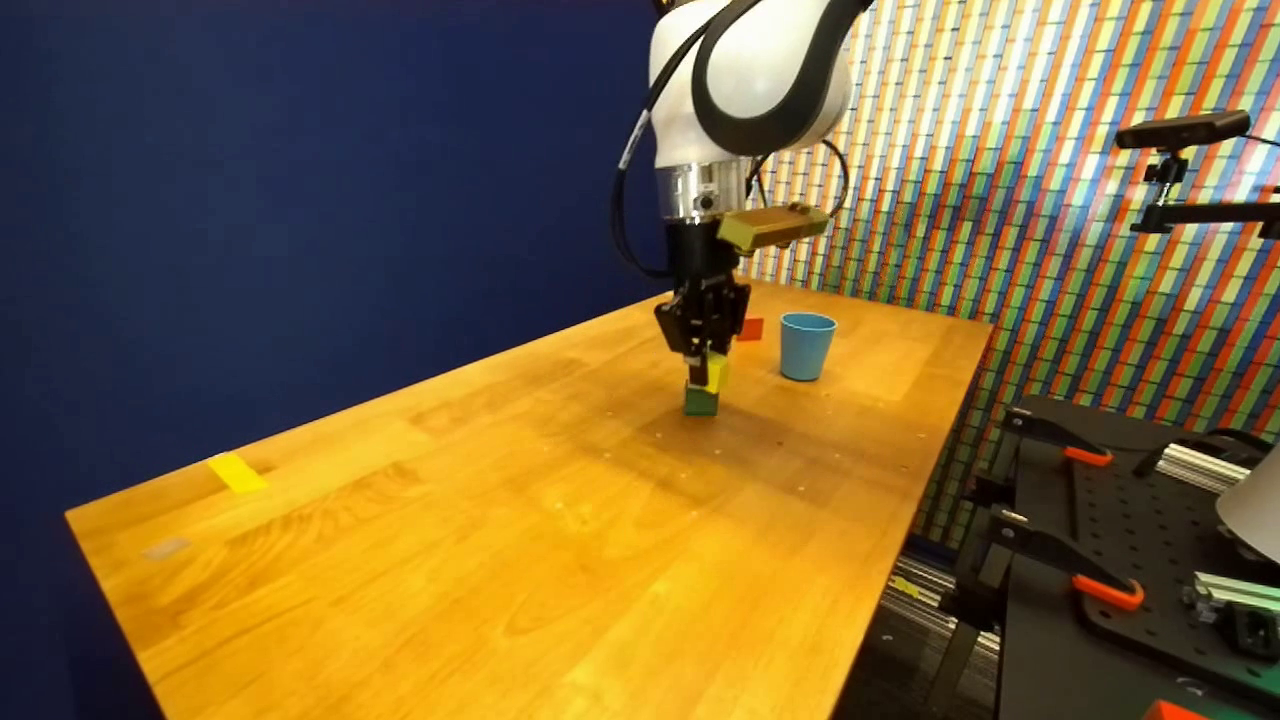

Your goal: Put the yellow block in the blue cup

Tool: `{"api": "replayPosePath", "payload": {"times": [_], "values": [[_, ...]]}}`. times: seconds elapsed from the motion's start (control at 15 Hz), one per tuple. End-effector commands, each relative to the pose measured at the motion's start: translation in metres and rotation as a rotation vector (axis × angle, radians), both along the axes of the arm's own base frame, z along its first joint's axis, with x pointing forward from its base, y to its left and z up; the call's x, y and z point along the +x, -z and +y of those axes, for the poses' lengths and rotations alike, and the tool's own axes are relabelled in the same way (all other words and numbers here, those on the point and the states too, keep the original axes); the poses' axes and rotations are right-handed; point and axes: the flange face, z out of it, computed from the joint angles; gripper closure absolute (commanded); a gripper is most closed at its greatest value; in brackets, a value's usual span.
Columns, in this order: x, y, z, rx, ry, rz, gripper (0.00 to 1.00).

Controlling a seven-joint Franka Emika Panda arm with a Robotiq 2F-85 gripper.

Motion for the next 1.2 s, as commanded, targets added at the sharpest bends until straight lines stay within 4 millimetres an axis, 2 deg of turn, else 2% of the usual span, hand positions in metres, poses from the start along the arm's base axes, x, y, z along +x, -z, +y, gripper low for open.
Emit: {"api": "replayPosePath", "payload": {"times": [0.0,0.13,0.27,0.53,0.8,1.13], "values": [[-0.025,-0.055,-0.068,-0.08,0.156,-0.086,0.83],[-0.033,-0.078,-0.108,-0.135,0.22,-0.117,0.83],[-0.035,-0.091,-0.139,-0.174,0.269,-0.142,0.83],[-0.036,-0.095,-0.186,-0.213,0.349,-0.161,0.83],[-0.035,-0.079,-0.209,-0.212,0.398,-0.14,0.83],[-0.036,-0.057,-0.214,-0.214,0.41,-0.11,0.83]]}}
